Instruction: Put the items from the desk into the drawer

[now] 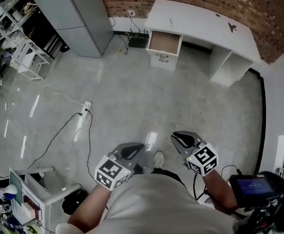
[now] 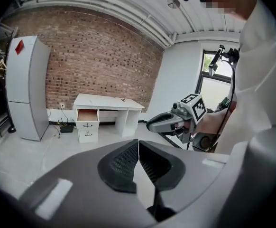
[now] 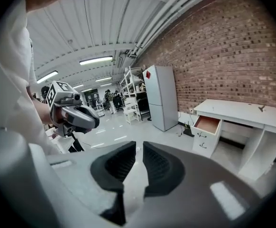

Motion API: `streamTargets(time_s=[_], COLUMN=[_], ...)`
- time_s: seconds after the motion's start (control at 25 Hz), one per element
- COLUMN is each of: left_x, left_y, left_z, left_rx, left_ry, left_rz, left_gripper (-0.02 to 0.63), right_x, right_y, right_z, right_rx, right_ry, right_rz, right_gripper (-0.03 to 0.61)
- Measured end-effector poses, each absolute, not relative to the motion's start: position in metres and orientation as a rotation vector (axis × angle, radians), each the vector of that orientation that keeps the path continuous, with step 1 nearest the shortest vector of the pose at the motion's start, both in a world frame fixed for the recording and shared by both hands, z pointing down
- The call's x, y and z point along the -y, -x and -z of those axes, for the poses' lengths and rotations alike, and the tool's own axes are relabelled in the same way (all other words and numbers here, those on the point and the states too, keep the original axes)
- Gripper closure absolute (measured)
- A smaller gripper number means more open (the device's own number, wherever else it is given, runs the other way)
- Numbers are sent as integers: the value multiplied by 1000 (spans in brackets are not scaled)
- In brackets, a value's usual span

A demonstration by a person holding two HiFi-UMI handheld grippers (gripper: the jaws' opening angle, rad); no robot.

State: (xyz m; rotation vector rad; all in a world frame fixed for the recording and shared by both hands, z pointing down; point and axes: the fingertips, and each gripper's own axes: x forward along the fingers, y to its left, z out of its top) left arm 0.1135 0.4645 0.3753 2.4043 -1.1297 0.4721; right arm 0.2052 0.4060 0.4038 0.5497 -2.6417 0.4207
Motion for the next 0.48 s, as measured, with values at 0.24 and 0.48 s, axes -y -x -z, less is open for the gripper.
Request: streamTargets(time_s=[0.24, 0.48], left_x=[-408, -326], left_y=[-64, 16], left_z=[-382, -395], left_rx=[1185, 1149], left_ry=[-2359, -2398], left_rz=[-407, -332], left_gripper=[568, 569], right_x=[-342, -271], right_y=[-162, -96], right_z=[-413, -416], right_rx=[2628, 2605], right_ry=[-498, -566], right_rz=[-404, -379], right_gripper=[545, 545])
